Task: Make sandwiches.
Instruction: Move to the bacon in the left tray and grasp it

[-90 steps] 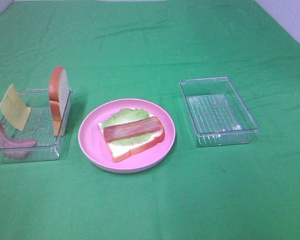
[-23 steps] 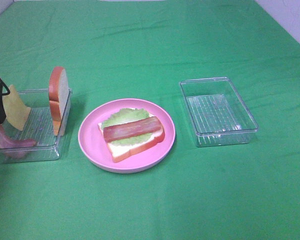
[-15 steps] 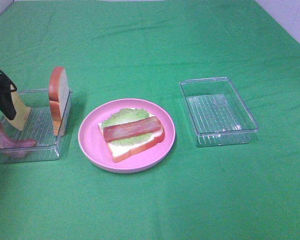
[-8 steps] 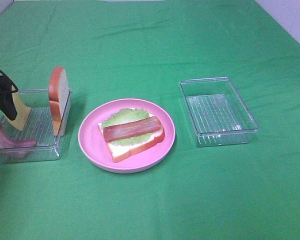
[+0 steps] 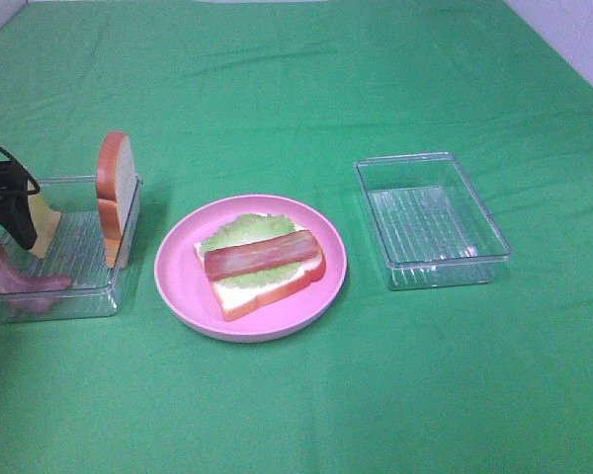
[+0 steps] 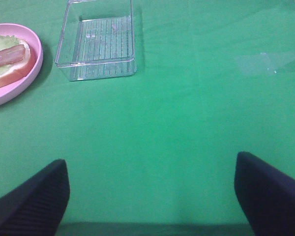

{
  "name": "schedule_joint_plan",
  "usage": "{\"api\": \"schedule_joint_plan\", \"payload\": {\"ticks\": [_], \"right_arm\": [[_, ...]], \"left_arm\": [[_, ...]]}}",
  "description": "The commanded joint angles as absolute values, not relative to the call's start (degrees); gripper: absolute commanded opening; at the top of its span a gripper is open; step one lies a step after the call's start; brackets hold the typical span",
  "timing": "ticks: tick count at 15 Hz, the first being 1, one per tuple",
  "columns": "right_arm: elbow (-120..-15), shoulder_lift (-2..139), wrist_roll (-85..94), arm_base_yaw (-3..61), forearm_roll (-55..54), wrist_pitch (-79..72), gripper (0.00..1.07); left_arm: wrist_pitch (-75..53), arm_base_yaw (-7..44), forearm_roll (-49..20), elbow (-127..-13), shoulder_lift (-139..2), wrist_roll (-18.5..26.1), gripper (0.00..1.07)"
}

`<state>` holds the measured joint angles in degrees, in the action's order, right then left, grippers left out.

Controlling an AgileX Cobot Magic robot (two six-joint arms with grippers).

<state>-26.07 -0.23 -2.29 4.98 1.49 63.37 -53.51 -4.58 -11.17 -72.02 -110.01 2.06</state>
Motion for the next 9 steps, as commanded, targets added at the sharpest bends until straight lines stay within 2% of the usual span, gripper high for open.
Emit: {"api": "schedule_joint_plan", "payload": {"ticks": [1,3,4,5,6,9], "right_arm": [[-26.1,-2.1,-2.6,4.8,1.4,63.3,0.87],[-26.1,-2.1,-2.6,4.8,1.4,63.3,0.87],[-26.1,-2.1,-2.6,4.8,1.4,63.3,0.87],[-26.1,-2.1,-2.6,4.8,1.4,63.3,0.87],[-26.1,-2.1,-2.6,4.8,1.4,63.3,0.87],[-26.1,-2.1,-2.6,4.8,1.4,63.3,0.87]], "left_arm": [[-54.1,-4.4,-11.5,-72.1,-110.2,2.1,0.97],[-53.7,-4.4,-11.5,-72.1,-110.2,1.8,0.88],[-53.5,-4.4,-11.4,-72.1,-110.2,1.3,0.8],[-53.5,-4.4,-11.4,-72.1,-110.2,0.4,0.66],[-53.5,-4.4,-11.4,-72.1,-110.2,0.4,0.6],[-53.2,-4.4,-11.4,-72.1,-110.2,-1.1,0.46]]}}
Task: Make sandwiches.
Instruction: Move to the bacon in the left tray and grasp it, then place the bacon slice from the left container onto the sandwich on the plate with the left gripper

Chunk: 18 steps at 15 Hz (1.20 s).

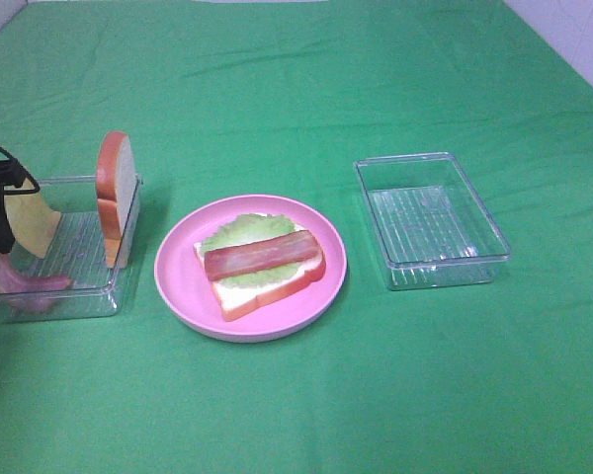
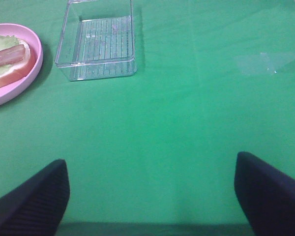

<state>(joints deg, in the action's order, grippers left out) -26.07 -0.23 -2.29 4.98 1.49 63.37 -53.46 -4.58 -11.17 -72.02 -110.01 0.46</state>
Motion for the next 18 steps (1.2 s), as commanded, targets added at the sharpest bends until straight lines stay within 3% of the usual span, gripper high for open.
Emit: {"api": "schedule_joint_plan", "payload": {"ticks": [1,6,18], "right_arm": [[-26.1,-2.1,-2.6,4.8,1.4,63.3,0.87],[-26.1,-2.1,-2.6,4.8,1.4,63.3,0.87],[-26.1,-2.1,-2.6,4.8,1.4,63.3,0.87]], "left_arm": [[-52.5,-4.4,-11.4,-72.1,-110.2,-2.2,0.37],[-51.9,-4.4,-11.6,-72.1,-110.2,-5.3,0.02],[-53.1,-4.4,-11.6,-72.2,-106.6,-6.6,0.0]]}}
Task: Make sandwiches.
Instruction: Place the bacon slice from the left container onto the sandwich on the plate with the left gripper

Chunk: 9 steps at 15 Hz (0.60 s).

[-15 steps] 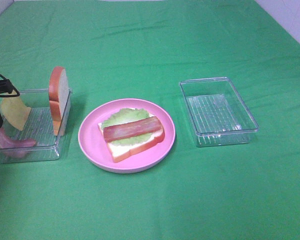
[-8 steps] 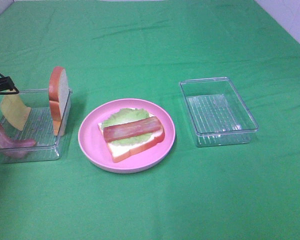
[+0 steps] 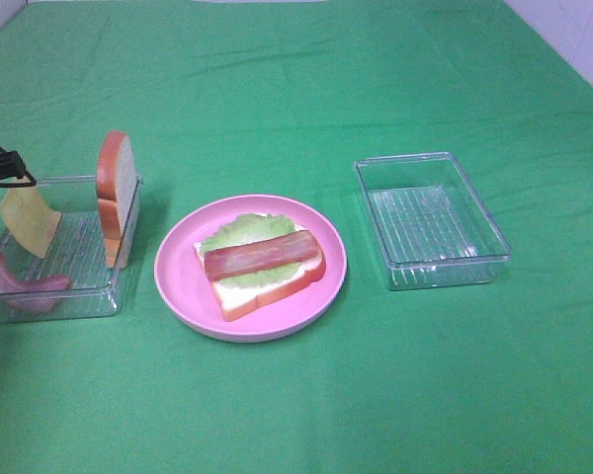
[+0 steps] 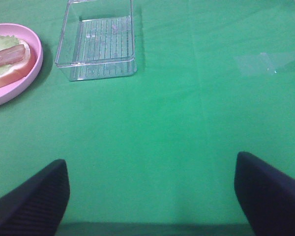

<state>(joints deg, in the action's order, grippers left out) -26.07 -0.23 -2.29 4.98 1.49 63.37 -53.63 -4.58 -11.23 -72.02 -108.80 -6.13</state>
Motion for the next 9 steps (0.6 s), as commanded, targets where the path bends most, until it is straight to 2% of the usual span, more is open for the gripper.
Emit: {"api": "schedule_joint_plan", "payload": {"ticks": [1,4,9], "right_arm": [[-26.1,-2.1,-2.6,4.8,1.4,63.3,0.87],[-26.1,-2.1,-2.6,4.8,1.3,63.3,0.87],[-26.1,-2.1,-2.6,4.8,1.3,63.3,0.87]], "left_arm": [[-52.9,-4.4,-11.6,-72.2,-106.0,-6.6,0.0],[-55.9,-4.4,-14.9,-72.4,-102.6,-5.7,0.0],[-59.0,-4.4,-15.1,-72.8,-95.6,-5.7,0.0]]}}
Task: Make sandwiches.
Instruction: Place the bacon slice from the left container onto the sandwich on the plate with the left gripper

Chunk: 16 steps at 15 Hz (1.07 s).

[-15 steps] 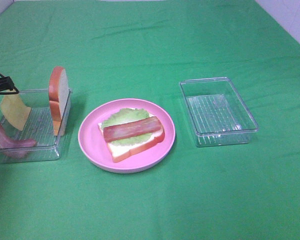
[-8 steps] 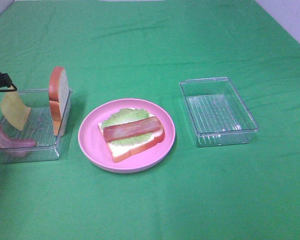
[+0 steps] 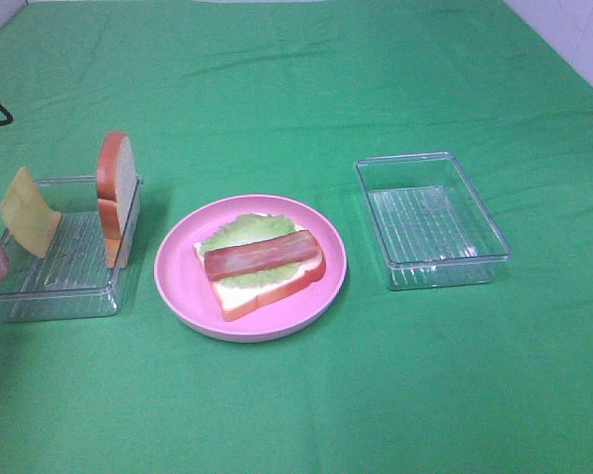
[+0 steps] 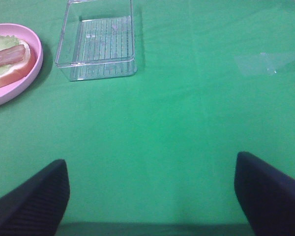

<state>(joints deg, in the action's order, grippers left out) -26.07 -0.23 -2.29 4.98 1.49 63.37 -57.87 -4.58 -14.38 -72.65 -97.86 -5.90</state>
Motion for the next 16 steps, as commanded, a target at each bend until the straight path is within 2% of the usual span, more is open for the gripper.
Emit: {"api": "schedule_joint_plan", "payload": {"ticks": [1,5,9,11,13,14,16], "right_arm": [[-26.1,-2.1,-2.6,4.8,1.3,63.3,0.87],[-26.1,-2.1,-2.6,4.8,1.3,63.3,0.87],[-26.1,-2.1,-2.6,4.8,1.3,63.3,0.87],[-26.1,-2.1,-2.6,4.8,1.3,63.3,0.87],[-26.1,-2.1,-2.6,4.8,1.3,63.3,0.87],[-26.1,-2.1,-2.6,4.8,1.3,63.3,0.87],[-26.1,-2.1,-2.6,4.8,1.3,63.3,0.87]], "left_arm": [[-59.5,-4.4,-15.1,-72.8,-94.0,-5.7,0.0],[-61.7,-4.4,-16.7,-73.9,-89.7,-5.6,0.0],[-67.4,-2.9,-22.4,-81.2,-88.9,-3.8,0.0],[-67.3,2.1,-22.4,-84.9,-88.9,-4.2,0.0],[-64.8,7.8,-22.4,-87.7,-88.9,-6.9,0.0],[-61.4,12.9,-22.6,-88.9,-88.9,-8.8,0.0],[-59.0,16.8,-23.8,-88.9,-89.9,-9.8,0.0]]}}
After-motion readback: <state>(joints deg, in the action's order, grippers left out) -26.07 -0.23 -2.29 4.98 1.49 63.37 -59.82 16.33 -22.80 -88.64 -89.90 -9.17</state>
